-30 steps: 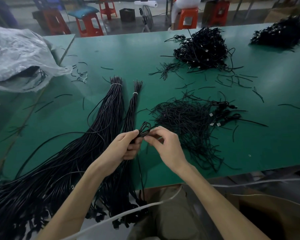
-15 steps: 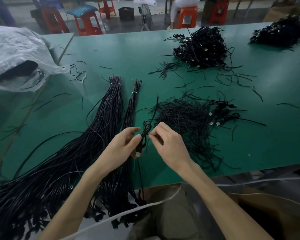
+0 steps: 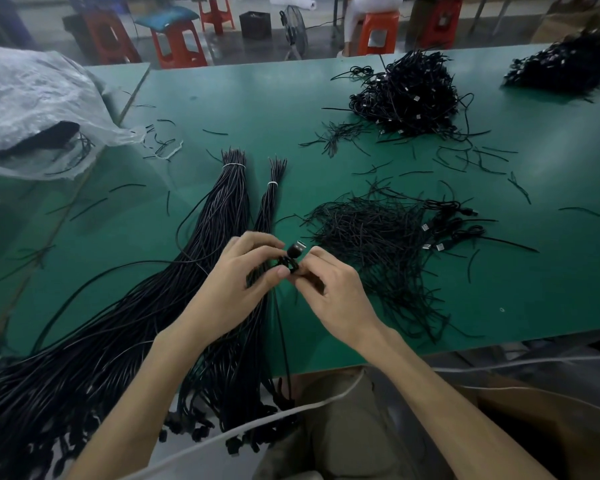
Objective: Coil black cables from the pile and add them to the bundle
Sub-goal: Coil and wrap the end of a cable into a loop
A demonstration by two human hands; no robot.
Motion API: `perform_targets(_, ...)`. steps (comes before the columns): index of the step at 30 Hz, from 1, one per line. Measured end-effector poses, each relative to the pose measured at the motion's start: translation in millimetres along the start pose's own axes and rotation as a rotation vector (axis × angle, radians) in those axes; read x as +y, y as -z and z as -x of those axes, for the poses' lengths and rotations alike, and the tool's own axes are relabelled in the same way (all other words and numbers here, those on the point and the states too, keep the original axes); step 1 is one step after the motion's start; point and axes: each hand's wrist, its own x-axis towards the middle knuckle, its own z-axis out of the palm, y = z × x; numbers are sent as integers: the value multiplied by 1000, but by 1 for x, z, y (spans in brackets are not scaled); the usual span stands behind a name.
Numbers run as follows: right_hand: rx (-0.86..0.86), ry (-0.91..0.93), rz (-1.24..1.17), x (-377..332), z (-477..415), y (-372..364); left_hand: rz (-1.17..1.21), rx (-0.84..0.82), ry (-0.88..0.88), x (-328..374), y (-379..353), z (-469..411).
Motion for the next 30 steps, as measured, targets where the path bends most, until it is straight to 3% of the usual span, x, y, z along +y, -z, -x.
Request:
perform_targets(3, 20, -5, 5, -1, 0, 2, 186, -19, 136, 4, -3, 0)
perform_targets(7, 6, 5, 4, -4, 2, 1, 177, 75, 212, 6, -8, -3)
perform_targets(11, 2, 27, 18, -6, 2, -1, 377, 26, 323, 9, -5, -7)
perform_targets(17, 44, 50, 81, -6, -1, 1, 596, -40, 262, 8, 5, 1)
perform_targets(21, 48, 29, 64, -1, 0, 1, 544, -162, 186, 9, 7, 5)
perform_targets(25, 29, 9, 49, 1, 5, 0, 248, -83, 238, 5, 1, -1)
perform_targets(30, 29, 8, 56, 0, 6, -4, -6, -67, 139, 6, -5, -1)
